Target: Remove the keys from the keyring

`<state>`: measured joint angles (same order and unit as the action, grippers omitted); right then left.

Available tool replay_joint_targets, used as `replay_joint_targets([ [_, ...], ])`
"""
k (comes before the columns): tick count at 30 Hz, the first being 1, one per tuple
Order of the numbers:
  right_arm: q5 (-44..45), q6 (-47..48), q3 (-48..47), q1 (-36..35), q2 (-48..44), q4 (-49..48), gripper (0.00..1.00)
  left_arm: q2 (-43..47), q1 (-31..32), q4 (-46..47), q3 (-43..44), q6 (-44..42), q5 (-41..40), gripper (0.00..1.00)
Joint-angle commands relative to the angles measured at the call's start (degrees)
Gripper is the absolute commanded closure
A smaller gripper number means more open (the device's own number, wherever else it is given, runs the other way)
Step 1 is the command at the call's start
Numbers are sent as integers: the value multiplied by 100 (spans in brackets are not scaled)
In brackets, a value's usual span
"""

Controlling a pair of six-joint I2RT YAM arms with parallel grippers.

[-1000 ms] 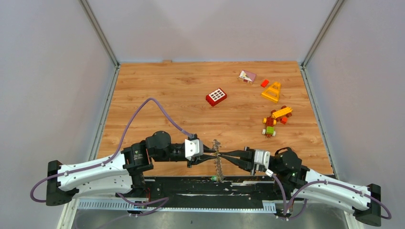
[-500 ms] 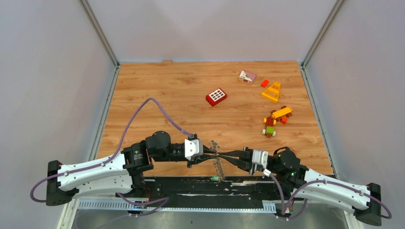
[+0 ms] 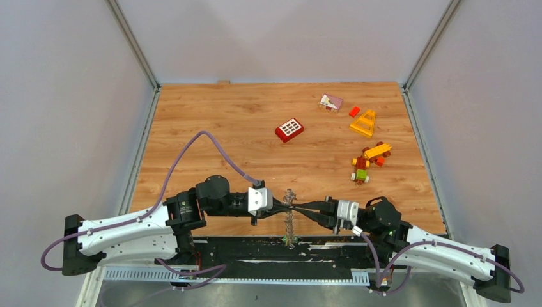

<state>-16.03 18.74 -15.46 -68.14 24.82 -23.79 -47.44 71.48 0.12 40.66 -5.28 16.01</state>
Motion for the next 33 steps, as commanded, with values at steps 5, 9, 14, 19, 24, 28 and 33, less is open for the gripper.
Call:
replay_joint_targets([
  [5,-46,-30,-189,13,-51,-544,100,68,6,239,205,-198,268,100],
  [9,30,-29,-271,11,-206,-227,89,220,10,-52,238,-401,-80,100],
  [14,28,-26,-428,12,-543,456,73,328,7,-806,482,-767,-320,100],
  [19,-100,-196,-685,12,-584,1091,69,161,6,-1730,960,-1177,-476,100],
  [24,-173,-396,-1036,11,-198,1598,71,-274,6,-2915,1690,-1633,-698,100],
  [28,-181,-461,-1148,18,129,1649,72,-278,6,-2994,1777,-1905,-695,100],
  [33,-142,-336,-1088,12,88,1509,74,300,6,-2212,1227,-2247,-493,100],
])
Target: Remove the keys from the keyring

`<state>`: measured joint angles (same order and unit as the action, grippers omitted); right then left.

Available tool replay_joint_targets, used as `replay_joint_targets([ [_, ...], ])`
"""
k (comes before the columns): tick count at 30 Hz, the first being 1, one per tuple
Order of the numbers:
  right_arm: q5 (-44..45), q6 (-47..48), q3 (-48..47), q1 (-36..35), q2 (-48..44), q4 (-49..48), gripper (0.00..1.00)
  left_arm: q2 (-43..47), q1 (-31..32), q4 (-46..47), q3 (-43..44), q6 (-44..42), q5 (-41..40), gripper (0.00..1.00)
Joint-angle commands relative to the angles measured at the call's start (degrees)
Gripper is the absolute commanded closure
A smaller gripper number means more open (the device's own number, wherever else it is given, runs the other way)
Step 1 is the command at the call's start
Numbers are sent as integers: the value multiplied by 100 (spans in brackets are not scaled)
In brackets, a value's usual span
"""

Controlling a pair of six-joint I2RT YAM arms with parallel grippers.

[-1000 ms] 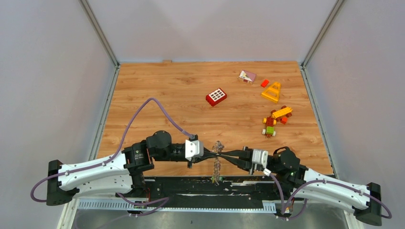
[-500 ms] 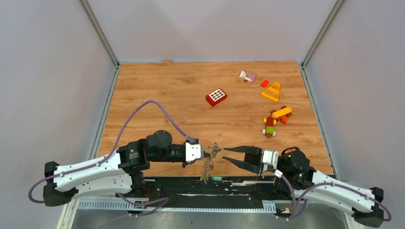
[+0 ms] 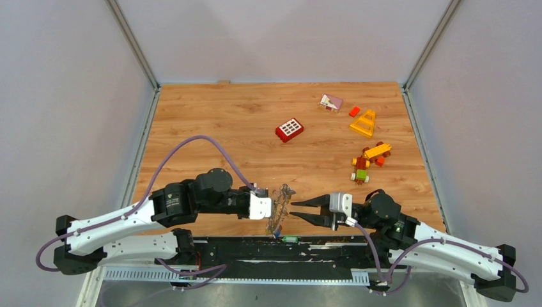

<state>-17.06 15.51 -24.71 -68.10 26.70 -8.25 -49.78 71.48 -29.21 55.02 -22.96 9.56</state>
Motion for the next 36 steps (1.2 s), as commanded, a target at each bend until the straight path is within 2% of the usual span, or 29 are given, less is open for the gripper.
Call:
replay_joint_targets([
  [1,-10,37,-127,9,-161,-78,74,668,7,903,-317,-552,193,100],
  [10,220,481,11,12,-823,-68,76,1724,10,2532,-1365,-1553,776,100],
  [15,321,705,-12,13,-919,14,78,2039,6,3067,-1663,-2262,1064,100],
  [24,253,948,-92,9,-905,240,82,2159,6,3184,-1643,-2730,1461,100],
  [36,-138,1063,-289,7,-837,459,88,2287,6,3366,-1680,-2805,1867,100],
])
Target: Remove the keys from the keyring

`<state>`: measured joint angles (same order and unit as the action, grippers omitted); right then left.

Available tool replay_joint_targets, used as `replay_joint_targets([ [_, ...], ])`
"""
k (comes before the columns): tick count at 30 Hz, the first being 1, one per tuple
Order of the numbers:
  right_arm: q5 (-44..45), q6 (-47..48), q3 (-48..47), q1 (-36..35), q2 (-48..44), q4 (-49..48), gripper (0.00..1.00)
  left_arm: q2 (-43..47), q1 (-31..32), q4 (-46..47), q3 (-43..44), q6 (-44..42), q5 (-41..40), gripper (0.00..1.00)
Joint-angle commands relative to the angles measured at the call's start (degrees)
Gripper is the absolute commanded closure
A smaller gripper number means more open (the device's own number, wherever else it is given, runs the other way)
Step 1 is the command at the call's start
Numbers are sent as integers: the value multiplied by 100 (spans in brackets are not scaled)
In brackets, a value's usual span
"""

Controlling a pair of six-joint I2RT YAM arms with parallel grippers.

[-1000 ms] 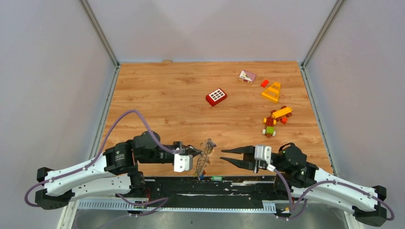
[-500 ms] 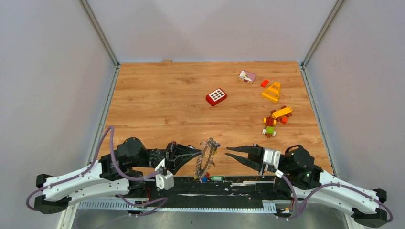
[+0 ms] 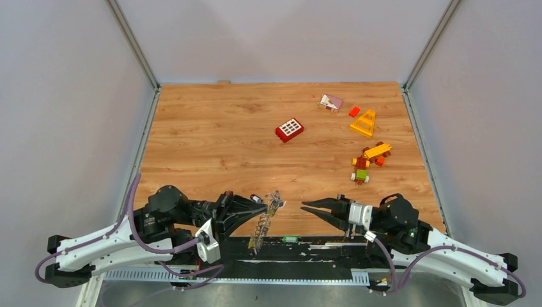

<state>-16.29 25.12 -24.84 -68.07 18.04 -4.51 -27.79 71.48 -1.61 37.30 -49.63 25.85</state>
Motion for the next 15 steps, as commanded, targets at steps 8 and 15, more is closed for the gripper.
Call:
replay_joint_targets([
  [8,-208,111,-278,5,68,57,88,92,6,599,55,182,-6,100],
  [15,-194,100,-305,2,123,-64,84,-284,6,-86,428,1255,-708,100],
])
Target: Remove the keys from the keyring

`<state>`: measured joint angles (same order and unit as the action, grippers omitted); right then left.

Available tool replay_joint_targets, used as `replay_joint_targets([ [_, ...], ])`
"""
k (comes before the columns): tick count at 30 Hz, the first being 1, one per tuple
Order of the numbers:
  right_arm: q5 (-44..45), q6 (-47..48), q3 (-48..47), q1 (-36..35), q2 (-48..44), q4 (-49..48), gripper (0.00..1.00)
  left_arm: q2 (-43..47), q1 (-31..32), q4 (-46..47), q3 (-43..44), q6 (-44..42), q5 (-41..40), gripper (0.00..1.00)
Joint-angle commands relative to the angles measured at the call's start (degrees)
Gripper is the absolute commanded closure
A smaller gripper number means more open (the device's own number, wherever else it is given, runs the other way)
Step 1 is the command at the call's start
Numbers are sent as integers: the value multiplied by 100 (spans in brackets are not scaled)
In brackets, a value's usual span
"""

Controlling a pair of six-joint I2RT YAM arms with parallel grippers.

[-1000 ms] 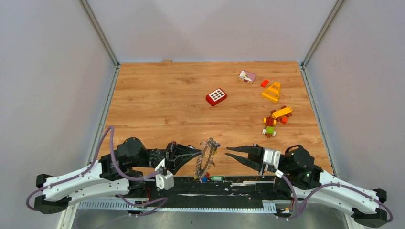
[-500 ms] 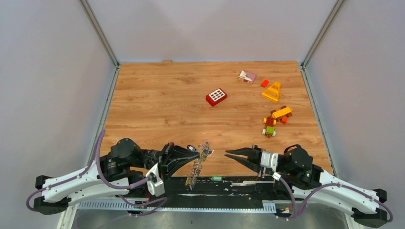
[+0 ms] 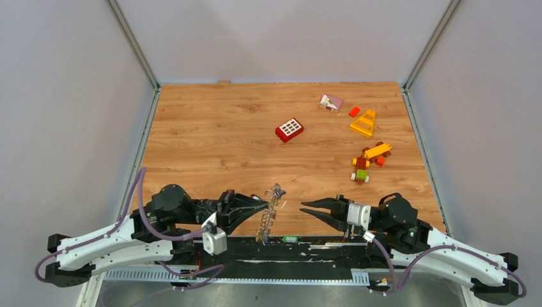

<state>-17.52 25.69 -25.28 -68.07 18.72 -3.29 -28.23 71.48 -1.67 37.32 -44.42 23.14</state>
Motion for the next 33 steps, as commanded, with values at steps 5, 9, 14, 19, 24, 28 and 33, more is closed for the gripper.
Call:
replay_joint_targets([
  [5,-155,-31,-304,5,272,-320,79,-640,6,-550,684,1501,-692,100],
  [9,-155,-235,-421,0,498,-385,72,-800,6,-606,746,1829,-833,100],
  [14,70,-706,-562,5,814,-521,61,-961,6,-782,875,1930,-874,100],
  [19,97,-914,-636,6,1091,-658,61,-1064,6,-827,926,1976,-908,100],
  [24,-249,-768,-647,2,1289,-669,75,-1072,6,-848,944,2007,-951,100],
  [28,-419,-746,-664,-1,1432,-750,75,-1090,6,-861,944,2007,-934,100],
  [33,-506,-685,-696,3,1595,-757,70,-1129,8,-879,952,1957,-836,100],
])
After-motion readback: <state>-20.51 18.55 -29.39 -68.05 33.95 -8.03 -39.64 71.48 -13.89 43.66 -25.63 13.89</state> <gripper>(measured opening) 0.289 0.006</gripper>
